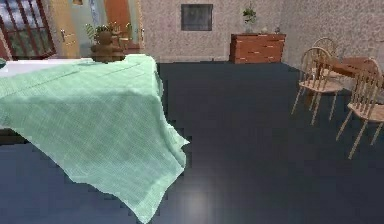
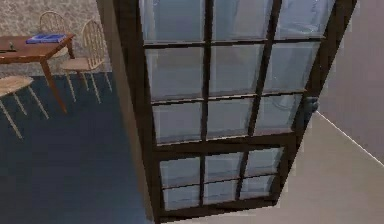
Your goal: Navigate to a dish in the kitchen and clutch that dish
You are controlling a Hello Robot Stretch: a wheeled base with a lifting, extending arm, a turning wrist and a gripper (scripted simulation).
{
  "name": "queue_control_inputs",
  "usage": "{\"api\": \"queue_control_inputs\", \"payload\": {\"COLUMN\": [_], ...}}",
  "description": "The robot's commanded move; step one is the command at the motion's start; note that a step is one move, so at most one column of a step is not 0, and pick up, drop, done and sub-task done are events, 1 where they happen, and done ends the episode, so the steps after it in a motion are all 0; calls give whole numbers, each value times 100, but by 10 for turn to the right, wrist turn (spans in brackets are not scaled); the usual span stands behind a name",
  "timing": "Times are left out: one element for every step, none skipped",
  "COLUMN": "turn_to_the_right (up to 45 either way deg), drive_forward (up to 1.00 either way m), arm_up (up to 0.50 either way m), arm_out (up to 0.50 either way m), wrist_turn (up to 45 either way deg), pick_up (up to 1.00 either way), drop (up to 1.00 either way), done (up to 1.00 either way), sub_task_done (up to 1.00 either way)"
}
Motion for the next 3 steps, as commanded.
{"api": "queue_control_inputs", "payload": {"turn_to_the_right": [0, 210, 0], "drive_forward": [20, 0, 100], "arm_up": [0, 0, 0], "arm_out": [0, 0, 0], "wrist_turn": [0, 0, 0], "pick_up": [0, 0, 0], "drop": [0, 0, 0], "done": [0, 0, 0], "sub_task_done": [0, 0, 0]}}
